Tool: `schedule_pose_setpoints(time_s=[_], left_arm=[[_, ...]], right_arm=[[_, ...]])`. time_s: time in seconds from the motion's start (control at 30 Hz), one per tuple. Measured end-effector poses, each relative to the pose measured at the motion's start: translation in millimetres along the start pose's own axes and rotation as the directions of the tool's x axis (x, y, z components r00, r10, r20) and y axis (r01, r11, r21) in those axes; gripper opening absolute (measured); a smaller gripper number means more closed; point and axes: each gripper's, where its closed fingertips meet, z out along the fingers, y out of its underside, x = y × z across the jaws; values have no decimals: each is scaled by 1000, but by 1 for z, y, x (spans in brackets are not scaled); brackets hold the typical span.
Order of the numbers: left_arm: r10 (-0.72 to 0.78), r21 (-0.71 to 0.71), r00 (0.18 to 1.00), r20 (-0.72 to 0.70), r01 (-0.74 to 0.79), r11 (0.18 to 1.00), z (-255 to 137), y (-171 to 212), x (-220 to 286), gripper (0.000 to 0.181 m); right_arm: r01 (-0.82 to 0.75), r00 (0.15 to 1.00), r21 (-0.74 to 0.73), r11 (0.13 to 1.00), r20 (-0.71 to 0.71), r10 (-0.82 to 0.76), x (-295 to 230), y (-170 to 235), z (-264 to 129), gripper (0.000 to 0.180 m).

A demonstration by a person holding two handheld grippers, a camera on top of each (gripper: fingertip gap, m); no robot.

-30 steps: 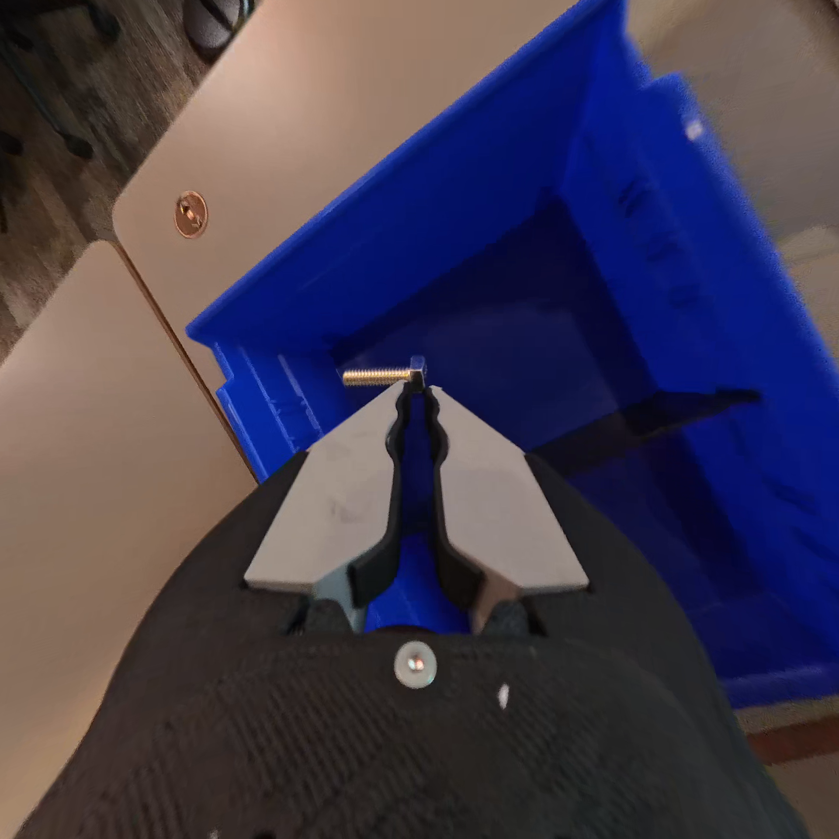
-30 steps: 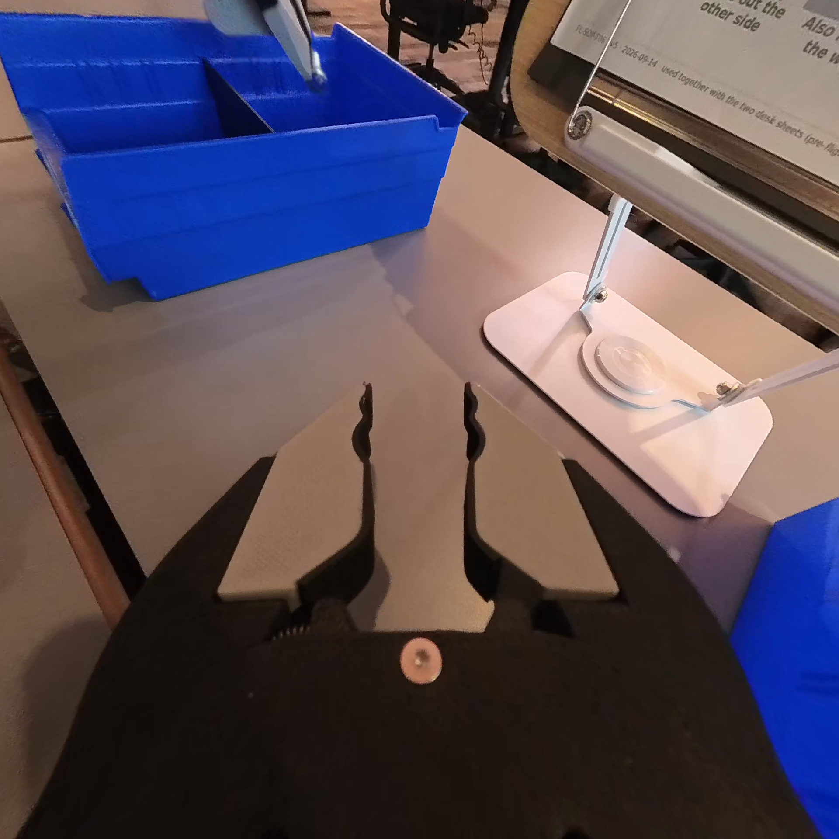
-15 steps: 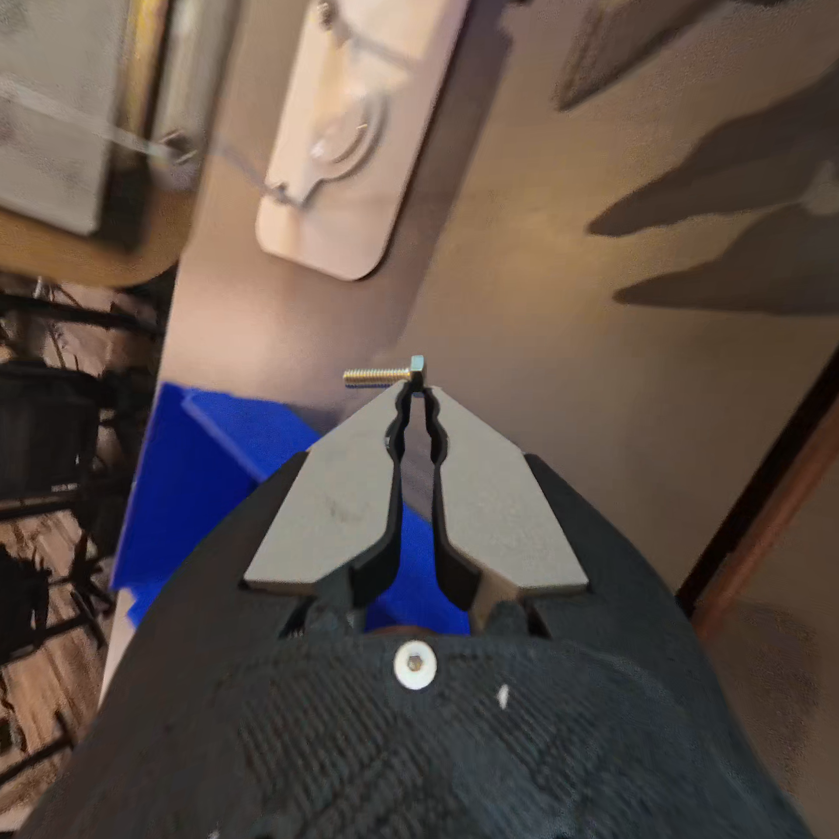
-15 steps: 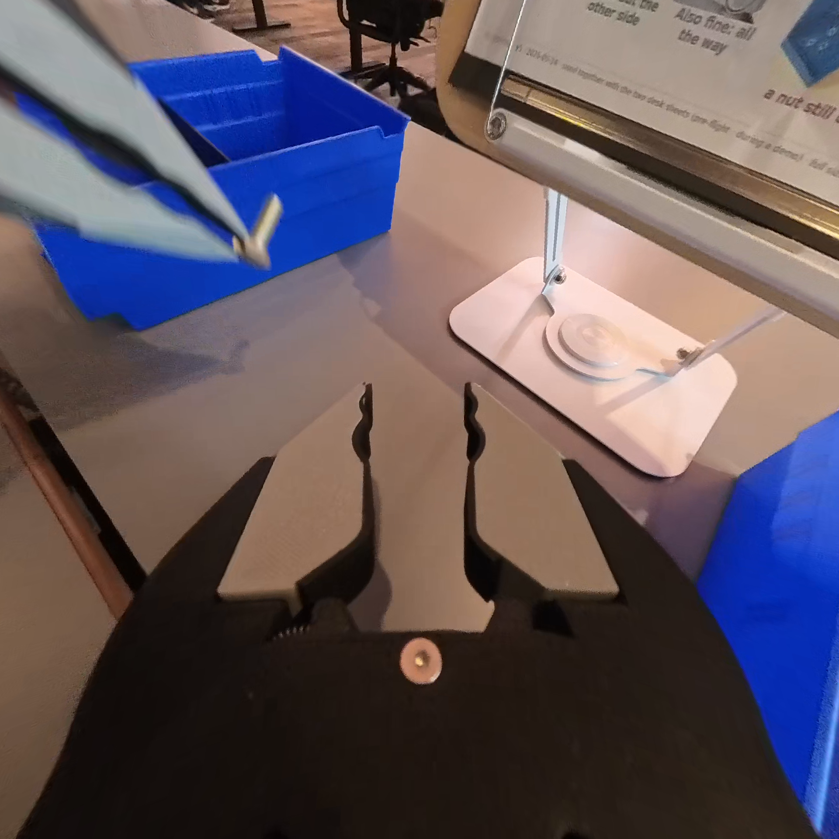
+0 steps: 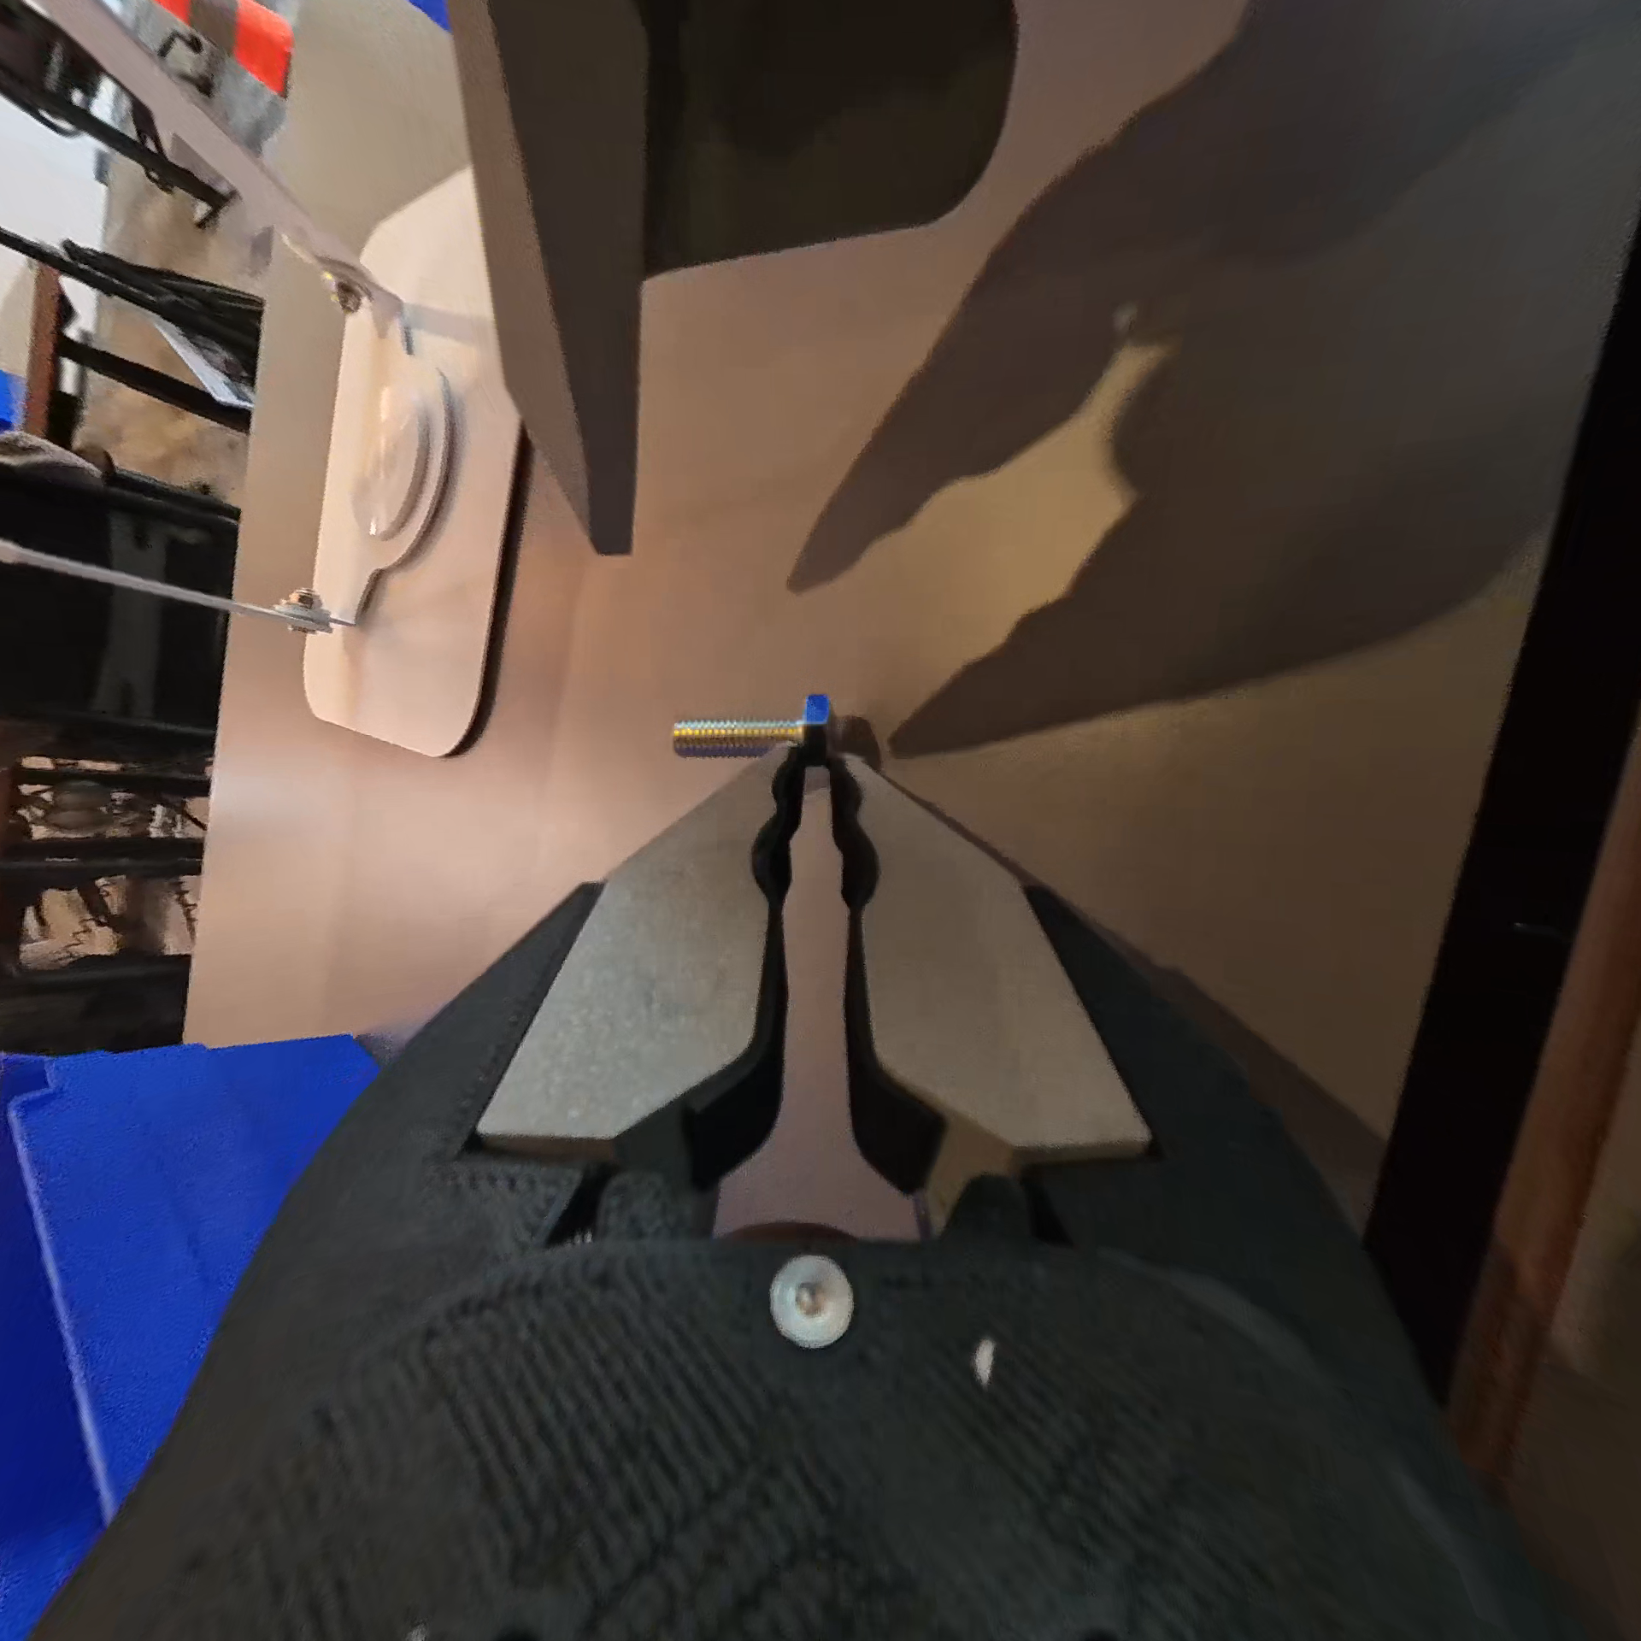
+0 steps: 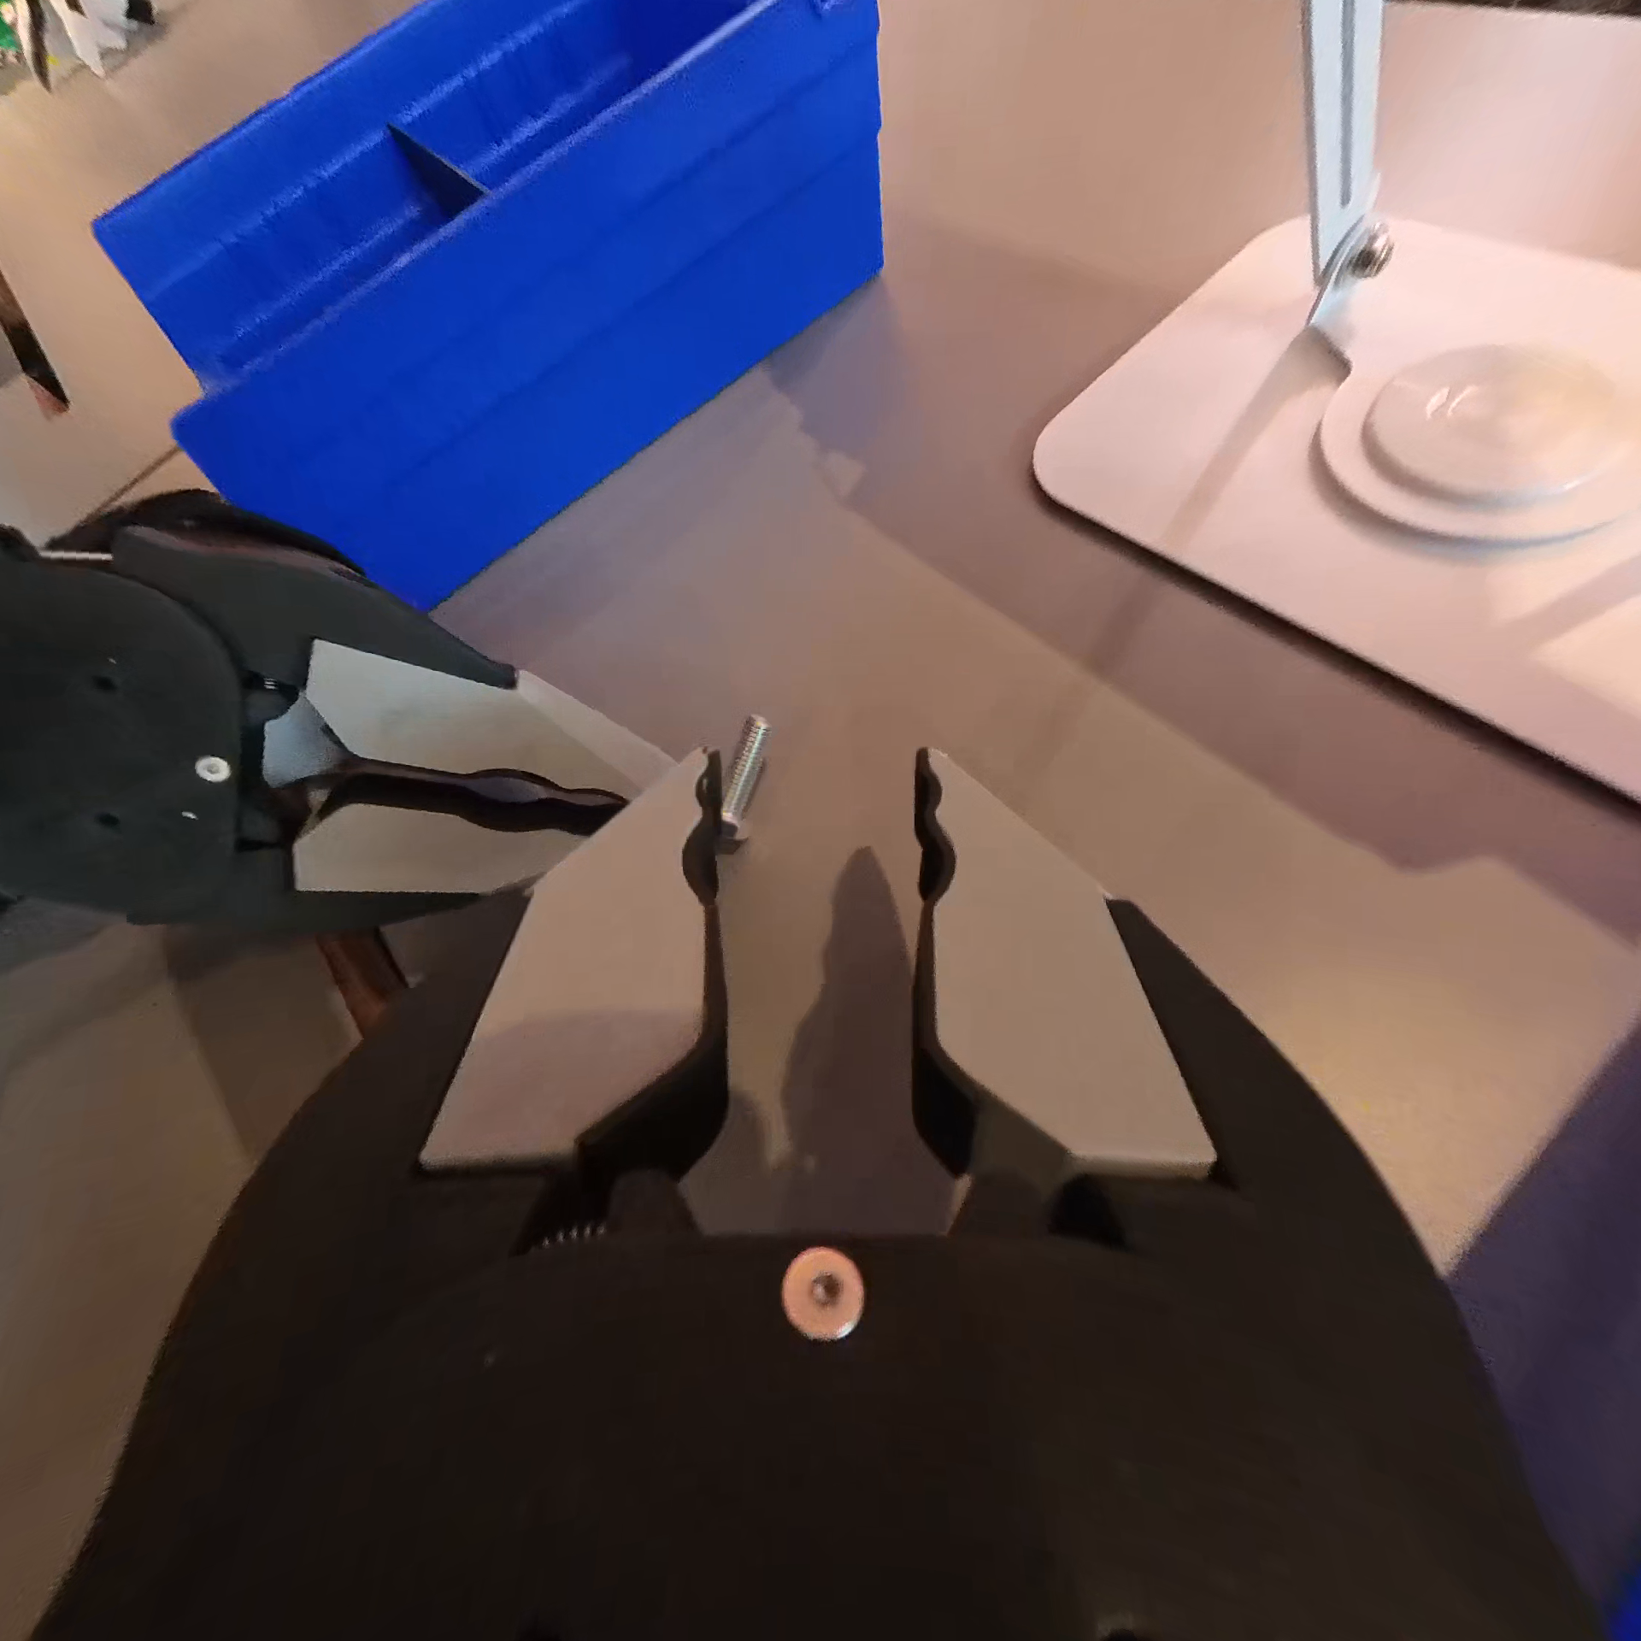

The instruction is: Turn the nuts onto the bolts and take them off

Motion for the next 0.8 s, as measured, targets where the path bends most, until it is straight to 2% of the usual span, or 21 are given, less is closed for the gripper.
schedule_pose_setpoints(time_s=[0.27,0.6,0.67,0.8], left_arm=[[30,56,999,26,-31,998,-5,-4,0,4],[78,194,995,56,-88,977,-20,-25,2,4],[76,206,996,56,-86,975,-22,-26,2,4],[72,222,996,59,-83,971,-23,-27,1,4]], right_arm=[[2,1000,-50,999,9,-1,-4,12,14,40],[-124,980,-48,991,150,130,-18,14,20,40],[-148,971,-47,988,185,154,-21,13,20,36],[-182,942,-40,983,281,185,-33,10,18,8]])
